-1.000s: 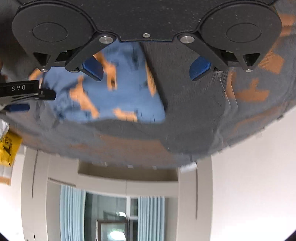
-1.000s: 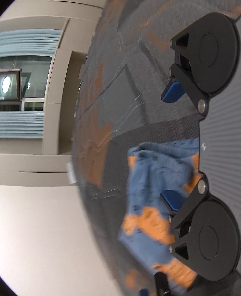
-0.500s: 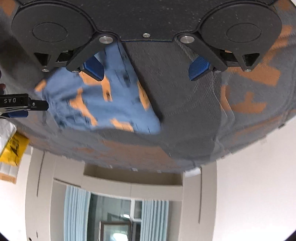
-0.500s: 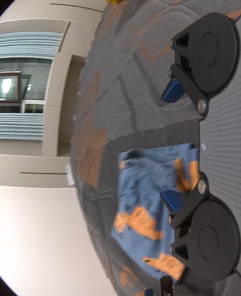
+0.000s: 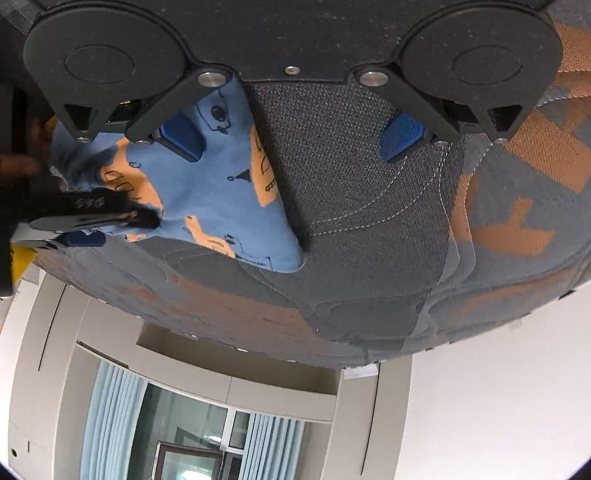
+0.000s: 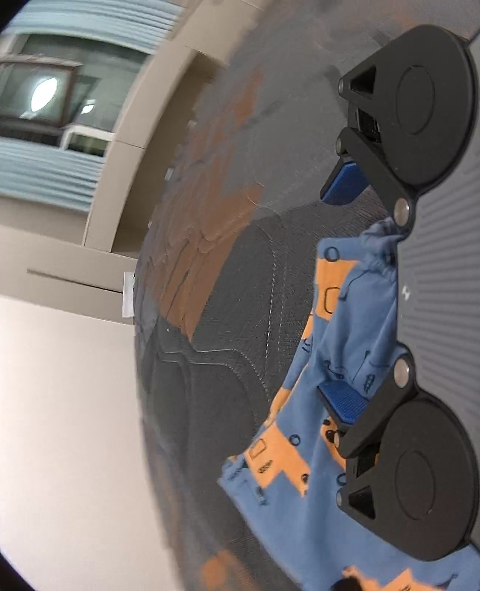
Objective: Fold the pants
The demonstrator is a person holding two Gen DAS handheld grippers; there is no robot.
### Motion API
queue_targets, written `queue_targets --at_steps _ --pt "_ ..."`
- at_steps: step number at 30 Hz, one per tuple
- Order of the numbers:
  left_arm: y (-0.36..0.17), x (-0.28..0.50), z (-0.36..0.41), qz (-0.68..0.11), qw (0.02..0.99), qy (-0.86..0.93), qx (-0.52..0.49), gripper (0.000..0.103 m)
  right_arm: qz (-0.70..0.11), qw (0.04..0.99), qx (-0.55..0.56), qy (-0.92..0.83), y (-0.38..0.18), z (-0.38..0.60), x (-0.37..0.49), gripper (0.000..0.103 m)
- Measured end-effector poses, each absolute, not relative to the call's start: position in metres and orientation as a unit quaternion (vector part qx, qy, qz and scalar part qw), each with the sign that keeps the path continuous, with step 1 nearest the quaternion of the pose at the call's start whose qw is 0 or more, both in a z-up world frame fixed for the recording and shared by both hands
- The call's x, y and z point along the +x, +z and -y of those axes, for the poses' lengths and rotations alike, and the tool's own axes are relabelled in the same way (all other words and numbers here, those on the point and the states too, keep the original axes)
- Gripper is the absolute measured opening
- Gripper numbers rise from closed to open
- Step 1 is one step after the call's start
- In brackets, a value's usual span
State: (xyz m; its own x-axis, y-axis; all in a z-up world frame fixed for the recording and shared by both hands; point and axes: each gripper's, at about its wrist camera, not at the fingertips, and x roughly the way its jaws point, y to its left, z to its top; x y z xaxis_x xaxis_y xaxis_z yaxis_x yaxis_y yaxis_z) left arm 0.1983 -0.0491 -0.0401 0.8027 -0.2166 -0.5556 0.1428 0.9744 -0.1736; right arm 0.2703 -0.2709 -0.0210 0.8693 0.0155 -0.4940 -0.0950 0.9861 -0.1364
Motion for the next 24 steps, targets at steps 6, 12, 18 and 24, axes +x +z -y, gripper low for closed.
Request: queue_targets --at_steps 6,12,18,24 --pt "-0.015 0.199 0.058 -0.240 0.962 -0.118 -0.051 0.102 -0.210 0.975 -0.073 0.002 -0.012 0.281 0.235 0.103" --pt "-0.022 0.234 0.089 -0.281 0.955 -0.094 0.004 0.102 -0.224 0.970 -0.073 -0.063 -0.023 0.298 0.230 0.103" --pt "-0.034 0.237 0.091 -0.305 0.948 -0.091 0.008 0.102 -0.230 0.972 0.023 -0.040 -0.024 0.329 0.229 0.103" --pt "-0.037 0.239 0.088 -0.310 0.947 -0.091 0.001 0.103 -0.201 0.978 0.035 -0.045 -0.018 0.331 0.205 0.103"
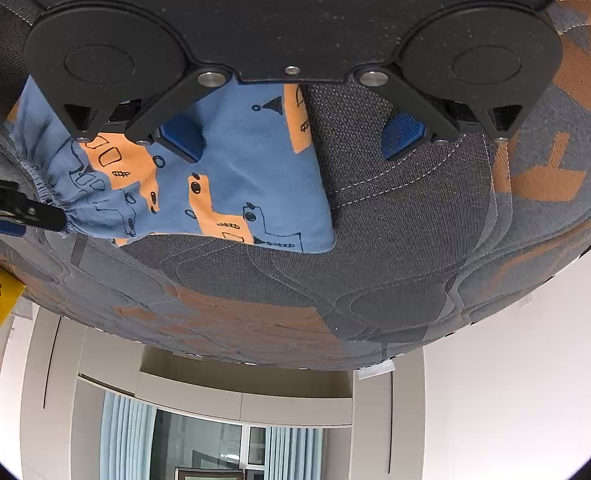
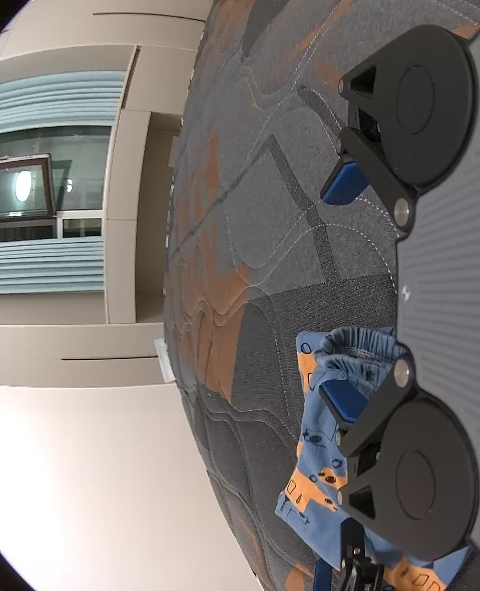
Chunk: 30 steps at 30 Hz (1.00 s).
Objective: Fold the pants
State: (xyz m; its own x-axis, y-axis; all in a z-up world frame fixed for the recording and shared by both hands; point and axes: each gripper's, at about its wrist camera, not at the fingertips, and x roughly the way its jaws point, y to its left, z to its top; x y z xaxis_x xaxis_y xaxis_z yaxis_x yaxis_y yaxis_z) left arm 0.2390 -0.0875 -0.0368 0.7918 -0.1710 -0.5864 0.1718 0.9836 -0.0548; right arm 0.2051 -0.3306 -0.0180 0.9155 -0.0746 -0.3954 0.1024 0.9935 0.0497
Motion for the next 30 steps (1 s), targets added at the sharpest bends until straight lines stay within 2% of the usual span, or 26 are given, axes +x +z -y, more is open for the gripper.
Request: queue_targets --at_steps 4,9,13,25,30 --pt "-0.038 0.244 0.086 -0.311 0.946 -0.090 -0.003 0.103 -0.191 0.979 0.067 0.000 -0.015 0.323 0.182 0.103" --pt "-0.039 0.242 0.086 -0.308 0.947 -0.090 -0.002 0.103 -0.235 0.968 0.084 -0.005 -0.026 0.318 0.170 0.103" --pt "-0.041 0.241 0.082 -0.309 0.946 -0.096 -0.014 0.103 -0.254 0.956 0.143 -0.020 -0.033 0.337 0.163 0.103" --pt "-0.043 0.190 0.071 -0.297 0.943 -0.146 -0.035 0.103 -0.247 0.956 0.155 -0.035 -0.037 0.337 0.146 0.103" --pt "-0.043 0.188 0.071 -0.293 0.938 -0.179 -0.044 0.102 -0.217 0.961 0.172 -0.026 -0.035 0.338 0.136 0.103"
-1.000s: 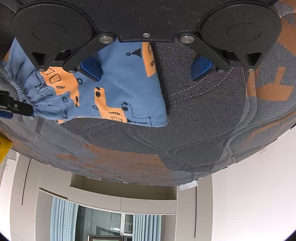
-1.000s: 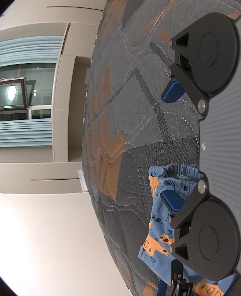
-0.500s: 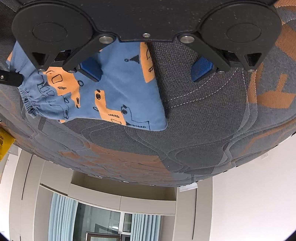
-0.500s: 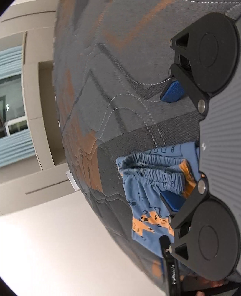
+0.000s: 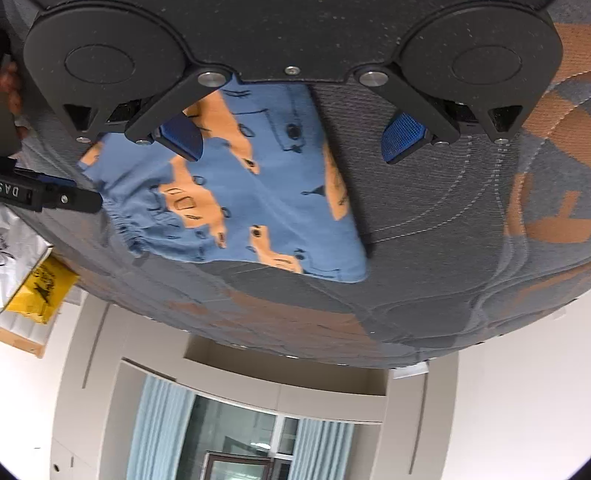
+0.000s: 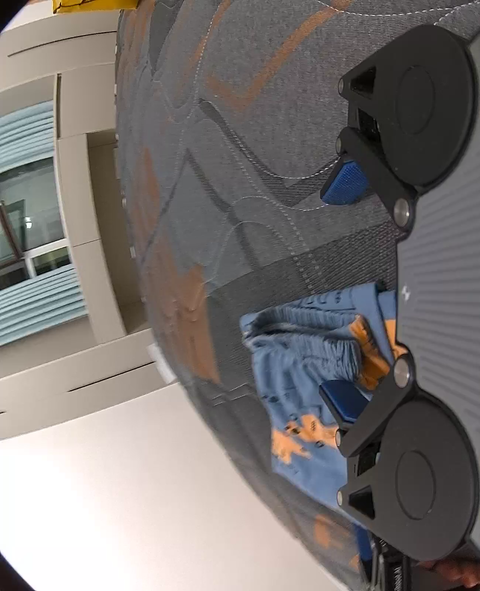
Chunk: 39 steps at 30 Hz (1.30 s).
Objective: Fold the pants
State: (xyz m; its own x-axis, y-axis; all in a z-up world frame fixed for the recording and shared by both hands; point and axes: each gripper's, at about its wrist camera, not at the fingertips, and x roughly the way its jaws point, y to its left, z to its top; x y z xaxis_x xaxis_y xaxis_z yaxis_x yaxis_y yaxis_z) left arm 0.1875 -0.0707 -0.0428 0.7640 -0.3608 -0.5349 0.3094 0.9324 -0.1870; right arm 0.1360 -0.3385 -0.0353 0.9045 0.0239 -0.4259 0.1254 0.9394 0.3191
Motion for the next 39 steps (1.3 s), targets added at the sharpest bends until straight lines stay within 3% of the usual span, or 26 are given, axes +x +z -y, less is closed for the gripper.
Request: queue_targets --at_steps 15,22,24,26,31,33,39 --pt "-0.046 0.184 0.072 -0.309 0.916 -0.234 -0.103 0.100 -0.242 0.925 0.265 0.123 -0.041 0.361 0.164 0.101" --pt "-0.039 0.185 0.055 -0.331 0.907 -0.209 -0.157 0.078 -0.249 0.929 0.256 0.094 -0.041 0.356 0.159 0.058" --pt "-0.039 0.186 0.053 -0.335 0.906 -0.204 -0.161 0.067 -0.249 0.928 0.266 0.083 -0.043 0.358 0.155 0.053" --pt "-0.040 0.187 0.052 -0.336 0.906 -0.199 -0.160 0.049 -0.248 0.927 0.271 0.077 -0.044 0.358 0.152 0.047" --pt "-0.037 0.193 0.046 -0.337 0.906 -0.193 -0.168 0.025 -0.238 0.932 0.268 0.055 -0.040 0.349 0.142 0.033" --pt "-0.033 0.195 0.044 -0.338 0.904 -0.197 -0.169 0.022 -0.231 0.931 0.279 0.054 -0.036 0.347 0.136 0.027" --pt "-0.018 0.206 0.034 -0.345 0.898 -0.225 -0.156 0.021 -0.225 0.922 0.310 0.061 -0.026 0.342 0.113 0.025"
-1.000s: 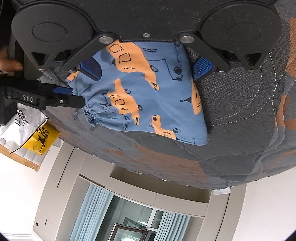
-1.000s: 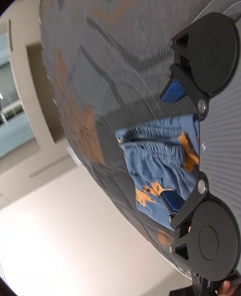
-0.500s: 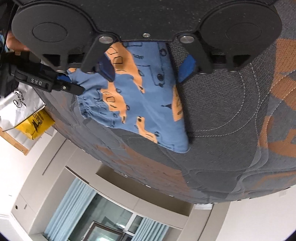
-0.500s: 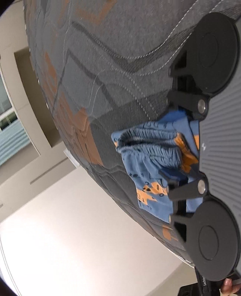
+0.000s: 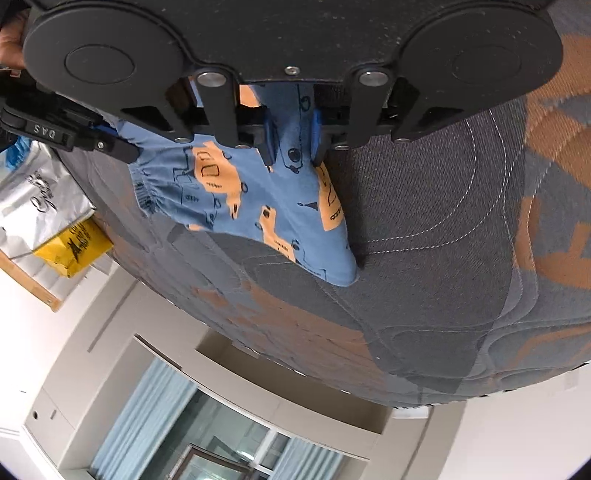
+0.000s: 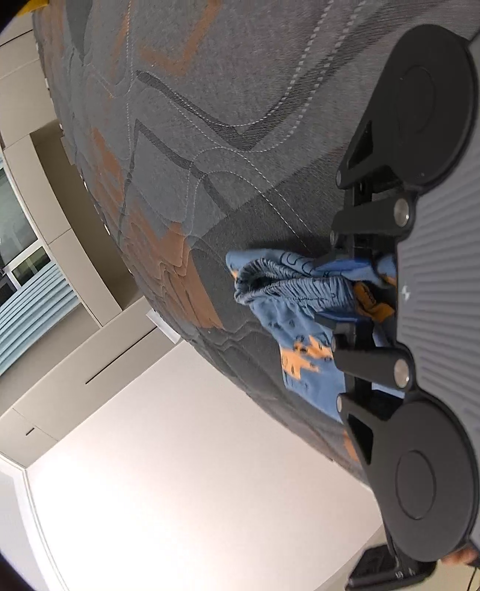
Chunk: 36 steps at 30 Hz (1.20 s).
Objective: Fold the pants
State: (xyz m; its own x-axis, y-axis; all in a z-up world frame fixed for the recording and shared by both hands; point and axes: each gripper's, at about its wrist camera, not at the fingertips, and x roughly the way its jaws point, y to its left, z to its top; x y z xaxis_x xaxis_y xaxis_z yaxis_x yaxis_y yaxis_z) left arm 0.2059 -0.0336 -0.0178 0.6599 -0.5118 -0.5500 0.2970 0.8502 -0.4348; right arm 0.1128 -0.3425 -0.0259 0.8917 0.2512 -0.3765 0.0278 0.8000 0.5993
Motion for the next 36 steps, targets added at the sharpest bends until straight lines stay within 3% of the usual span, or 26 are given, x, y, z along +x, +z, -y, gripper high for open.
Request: queue_targets --at_steps 7,9,14,18,19,21,22,23,25,26,33,36 --pt "-0.018 0.207 0.014 -0.367 0.885 -0.239 -0.158 0.020 -0.245 0.922 0.293 0.069 -0.014 0.328 0.085 0.028" --pt "-0.022 0.203 0.012 -0.369 0.885 -0.236 -0.156 0.020 -0.248 0.927 0.276 0.055 -0.016 0.325 0.083 0.035" --pt "-0.030 0.189 0.012 -0.366 0.891 -0.232 -0.136 0.026 -0.239 0.945 0.224 0.012 -0.020 0.322 0.079 0.067" --pt "-0.036 0.174 0.014 -0.363 0.894 -0.232 -0.127 0.030 -0.231 0.947 0.224 0.009 -0.023 0.329 0.085 0.082" --pt "-0.036 0.170 0.014 -0.361 0.895 -0.232 -0.123 0.031 -0.230 0.946 0.228 0.012 -0.023 0.331 0.089 0.089" --pt "-0.035 0.165 0.012 -0.362 0.896 -0.230 -0.115 0.036 -0.229 0.947 0.226 0.020 -0.023 0.334 0.098 0.095" --pt "-0.032 0.163 0.011 -0.360 0.897 -0.227 -0.117 0.045 -0.229 0.947 0.225 0.024 -0.023 0.335 0.103 0.097" --pt "-0.029 0.161 0.010 -0.355 0.900 -0.223 -0.121 0.062 -0.231 0.947 0.224 0.028 -0.023 0.337 0.107 0.101" --pt "-0.020 0.159 0.008 -0.330 0.911 -0.214 -0.126 0.084 -0.236 0.944 0.226 0.039 -0.025 0.339 0.116 0.103" --pt "-0.017 0.160 0.009 -0.319 0.916 -0.210 -0.125 0.087 -0.238 0.943 0.230 0.044 -0.026 0.341 0.121 0.103" --pt "-0.020 0.195 0.028 -0.320 0.919 -0.194 -0.126 0.087 -0.237 0.928 0.279 0.075 -0.038 0.358 0.155 0.102" --pt "-0.031 0.206 0.036 -0.337 0.913 -0.191 -0.125 0.085 -0.232 0.926 0.287 0.083 -0.043 0.360 0.161 0.089"
